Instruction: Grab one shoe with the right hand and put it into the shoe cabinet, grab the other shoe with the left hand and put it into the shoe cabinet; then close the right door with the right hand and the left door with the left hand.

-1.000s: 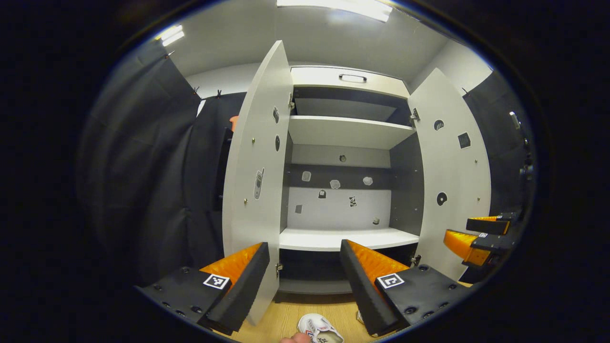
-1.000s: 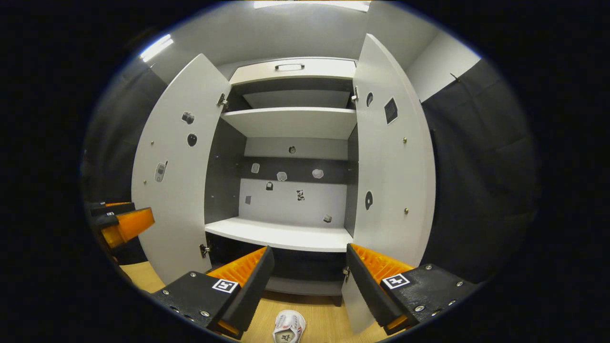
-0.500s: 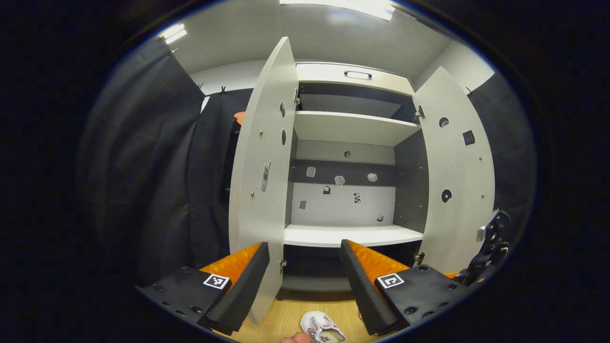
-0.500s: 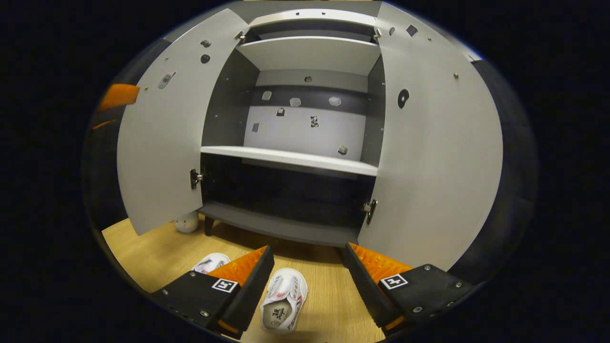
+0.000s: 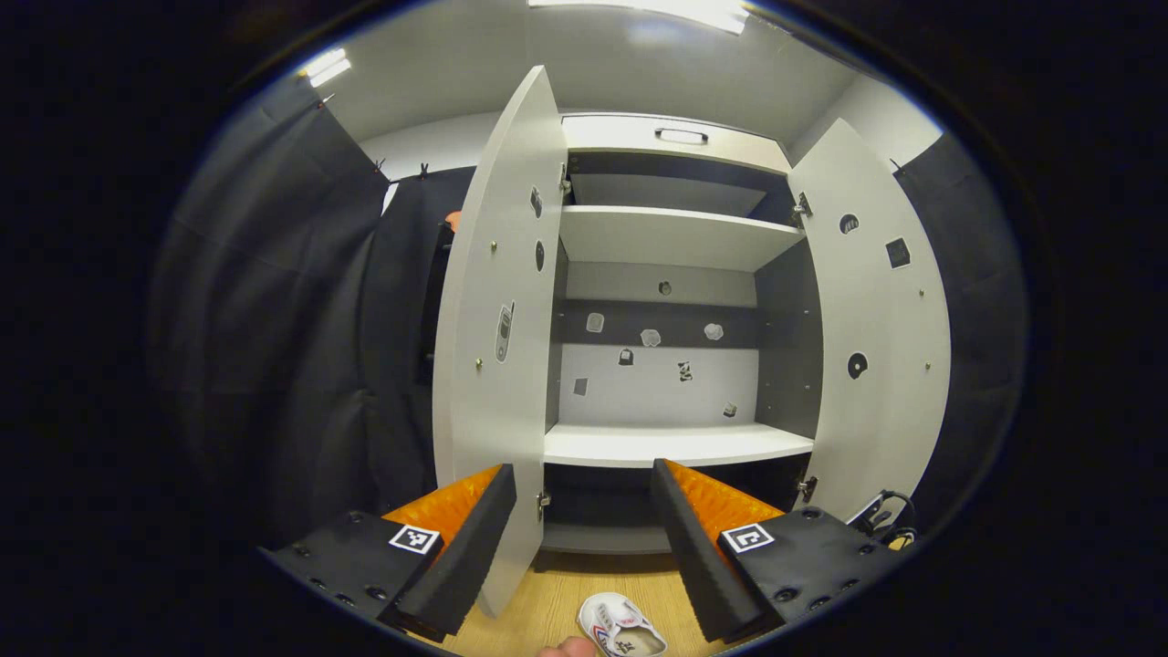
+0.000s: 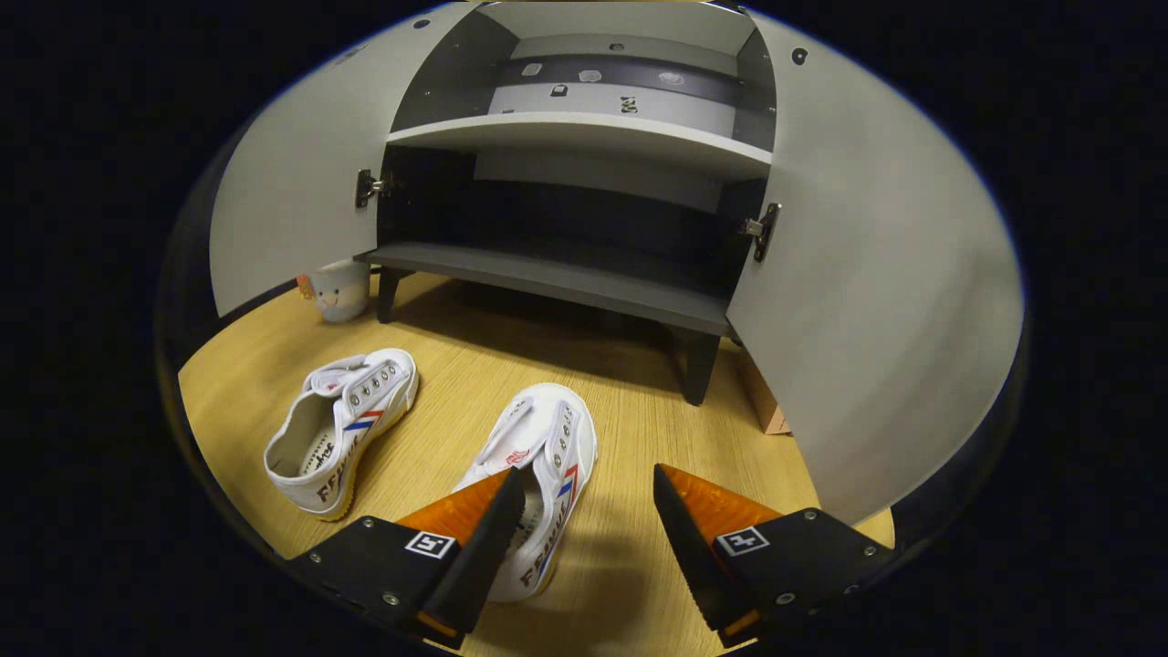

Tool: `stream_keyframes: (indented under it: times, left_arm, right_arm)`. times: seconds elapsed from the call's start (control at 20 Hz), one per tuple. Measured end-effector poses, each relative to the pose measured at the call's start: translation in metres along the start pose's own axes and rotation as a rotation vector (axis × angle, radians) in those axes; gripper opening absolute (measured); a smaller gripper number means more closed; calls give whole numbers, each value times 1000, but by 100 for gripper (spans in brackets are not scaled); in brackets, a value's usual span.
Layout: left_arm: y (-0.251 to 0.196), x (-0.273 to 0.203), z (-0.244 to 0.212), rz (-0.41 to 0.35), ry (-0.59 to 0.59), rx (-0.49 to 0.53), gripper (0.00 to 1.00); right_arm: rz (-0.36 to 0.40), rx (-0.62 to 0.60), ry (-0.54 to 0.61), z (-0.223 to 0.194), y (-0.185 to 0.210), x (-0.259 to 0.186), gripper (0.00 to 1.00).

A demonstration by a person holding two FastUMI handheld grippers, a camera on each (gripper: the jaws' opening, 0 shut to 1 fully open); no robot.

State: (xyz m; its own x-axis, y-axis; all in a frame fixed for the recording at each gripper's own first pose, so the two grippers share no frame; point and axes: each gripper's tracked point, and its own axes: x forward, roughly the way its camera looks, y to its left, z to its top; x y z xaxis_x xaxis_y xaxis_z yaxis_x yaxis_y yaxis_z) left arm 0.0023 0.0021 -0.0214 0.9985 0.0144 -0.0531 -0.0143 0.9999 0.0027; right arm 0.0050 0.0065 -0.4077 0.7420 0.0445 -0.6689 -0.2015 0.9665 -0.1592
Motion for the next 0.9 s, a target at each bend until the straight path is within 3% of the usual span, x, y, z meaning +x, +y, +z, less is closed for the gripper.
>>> stream_keyframes:
  times: [0.3,0.5,0.55,0.6,0.65,0.7,0.75,0.9]
  left_arm:
    - [-12,-3,-6,-13,23,8,96]
    - [-16,-8,-9,-5,42,31,96]
    - [-16,-9,-9,-2,45,34,96]
    - [-17,-10,-10,1,47,38,96]
    - [-17,-11,-11,5,49,39,96]
    - [-17,-12,-11,10,52,41,96]
    - [-18,-13,-12,11,57,41,96]
    - [-22,-16,-16,9,65,40,96]
  right_arm:
    - [14,5,10,-1,0,45,80]
    - [70,30,49,-9,15,65,59]
    - [56,33,40,-8,12,68,47]
    - [37,40,31,-8,9,73,45]
    - [11,47,22,-9,4,72,30]
    - [-15,56,15,-9,-1,73,29]
    - [-26,59,7,-10,-4,73,12]
    - [-27,66,-6,-7,-2,71,2]
